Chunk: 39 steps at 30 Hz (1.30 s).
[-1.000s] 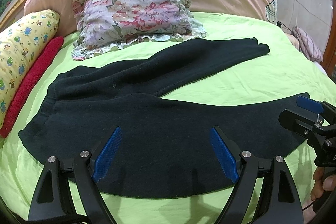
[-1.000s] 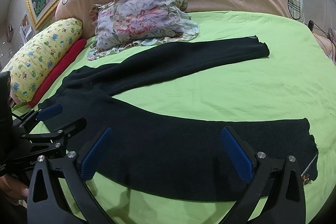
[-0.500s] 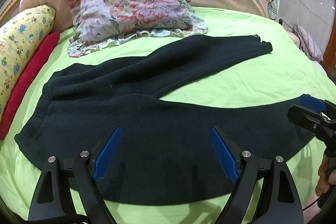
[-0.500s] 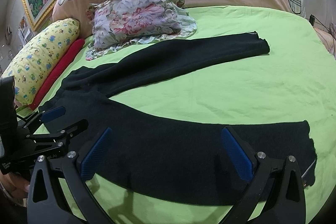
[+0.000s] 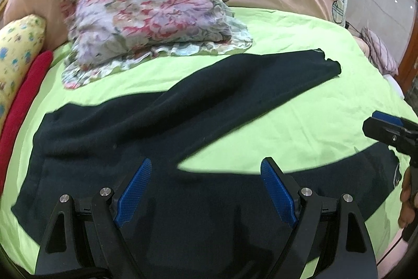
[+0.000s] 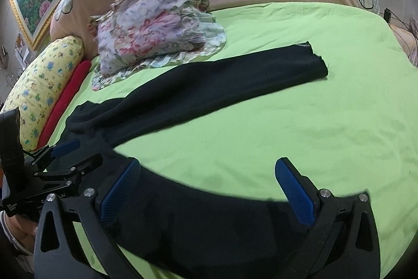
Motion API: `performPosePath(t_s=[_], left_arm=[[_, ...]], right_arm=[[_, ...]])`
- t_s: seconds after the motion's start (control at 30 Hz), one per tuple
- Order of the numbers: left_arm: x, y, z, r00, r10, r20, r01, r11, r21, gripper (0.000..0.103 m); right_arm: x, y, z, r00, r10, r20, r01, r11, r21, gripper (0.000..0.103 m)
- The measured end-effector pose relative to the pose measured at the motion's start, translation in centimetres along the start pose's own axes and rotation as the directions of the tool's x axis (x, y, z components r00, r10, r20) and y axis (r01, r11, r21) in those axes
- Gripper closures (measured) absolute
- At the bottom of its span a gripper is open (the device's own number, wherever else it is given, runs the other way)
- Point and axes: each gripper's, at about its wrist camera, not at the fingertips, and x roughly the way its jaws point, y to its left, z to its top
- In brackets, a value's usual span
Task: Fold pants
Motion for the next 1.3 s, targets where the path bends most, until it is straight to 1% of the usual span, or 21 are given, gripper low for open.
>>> performPosePath(t_s=[0.1, 0.23, 0.27, 0.4, 0.5, 0.63, 0.7, 0.73, 0.87, 0.9, 0.97, 1.03, 1.07, 1.1, 1.13, 1.17, 1.2, 1.23, 1.27, 1.3], left_arm=[[1.3, -0.3, 2.4, 1.000, -0.016, 0.004, 0.016, 0.999, 0.028, 0.017], [3.3, -0.7, 5.8, 0.999, -0.034, -0.013, 0.035, 0.998, 0.051, 0.017], [3.9, -0.9, 6.8, 0.999, -0.048, -0.019, 0.049, 0.997, 0.054, 0.017], [6.4, -1.8, 10.2, 0.992, -0.110, -0.054, 0.114, 0.991, 0.073, 0.017], [8.6, -2.7, 12.2, 0.988, -0.129, -0.088, 0.138, 0.985, 0.105, 0.017], [11.6, -3.6, 14.4, 0.981, -0.142, -0.130, 0.160, 0.977, 0.143, 0.017], [13.2, -4.0, 15.3, 0.977, -0.145, -0.157, 0.170, 0.972, 0.161, 0.017], [14.0, -4.1, 15.7, 0.973, -0.155, -0.171, 0.184, 0.968, 0.169, 0.017], [17.0, -5.2, 16.8, 0.951, -0.179, -0.251, 0.234, 0.949, 0.211, 0.017], [17.6, -5.5, 16.8, 0.946, -0.182, -0.268, 0.244, 0.945, 0.219, 0.017], [18.7, -6.1, 16.9, 0.932, -0.195, -0.304, 0.271, 0.934, 0.231, 0.018], [19.4, -6.6, 16.8, 0.923, -0.205, -0.327, 0.290, 0.927, 0.237, 0.019], [19.7, -6.9, 16.8, 0.918, -0.211, -0.336, 0.300, 0.924, 0.238, 0.022], [20.0, -7.3, 16.8, 0.914, -0.218, -0.342, 0.308, 0.921, 0.238, 0.023], [20.5, -7.6, 16.8, 0.910, -0.219, -0.353, 0.312, 0.921, 0.234, 0.029], [21.1, -7.9, 16.7, 0.902, -0.222, -0.371, 0.319, 0.921, 0.225, 0.042], [21.5, -8.0, 16.6, 0.890, -0.226, -0.396, 0.327, 0.921, 0.209, 0.050], [22.2, -8.3, 16.6, 0.876, -0.240, -0.417, 0.342, 0.921, 0.188, 0.063], [22.3, -8.5, 16.4, 0.862, -0.274, -0.427, 0.371, 0.915, 0.161, 0.076], [22.2, -8.7, 16.3, 0.849, -0.303, -0.433, 0.396, 0.907, 0.141, 0.081]], right_arm=[[0.7, -1.3, 2.1, 1.000, 0.003, -0.015, -0.003, 1.000, -0.011, 0.000], [2.3, -4.0, 5.5, 0.999, -0.007, -0.054, 0.007, 1.000, -0.006, 0.000], [2.8, -4.9, 6.3, 0.998, -0.011, -0.063, 0.011, 1.000, 0.002, 0.000], [5.2, -9.0, 9.6, 0.996, -0.016, -0.092, 0.022, 0.997, 0.068, 0.000], [6.6, -11.6, 11.2, 0.997, 0.001, -0.080, 0.009, 0.993, 0.115, 0.000], [8.8, -14.1, 13.2, 0.993, -0.013, -0.116, 0.027, 0.993, 0.118, 0.002], [9.9, -15.2, 14.1, 0.991, 0.001, -0.131, 0.016, 0.992, 0.124, 0.006], [10.6, -16.0, 14.6, 0.991, 0.014, -0.134, 0.003, 0.991, 0.130, 0.008], [13.4, -18.1, 16.1, 0.984, 0.036, -0.177, -0.008, 0.988, 0.154, 0.022], [13.9, -18.3, 16.3, 0.982, 0.040, -0.185, -0.010, 0.987, 0.159, 0.025], [14.8, -18.7, 16.9, 0.980, 0.054, -0.194, -0.021, 0.986, 0.168, 0.026], [15.4, -18.7, 17.3, 0.976, 0.068, -0.205, -0.033, 0.985, 0.169, 0.027], [15.7, -18.7, 17.4, 0.974, 0.073, -0.212, -0.038, 0.985, 0.167, 0.030], [15.9, -18.7, 17.5, 0.973, 0.079, -0.218, -0.043, 0.985, 0.165, 0.039], [16.0, -18.6, 17.6, 0.971, 0.091, -0.222, -0.055, 0.985, 0.163, 0.046], [16.0, -18.5, 17.6, 0.969, 0.096, -0.226, -0.060, 0.985, 0.161, 0.062], [16.0, -18.4, 17.6, 0.967, 0.094, -0.235, -0.057, 0.986, 0.160, 0.076], [15.8, -18.4, 17.6, 0.967, 0.086, -0.240, -0.049, 0.986, 0.158, 0.083], [15.4, -18.4, 17.6, 0.968, 0.090, -0.235, -0.052, 0.985, 0.164, 0.091], [15.0, -18.3, 17.6, 0.967, 0.102, -0.232, -0.062, 0.983, 0.174, 0.092]])
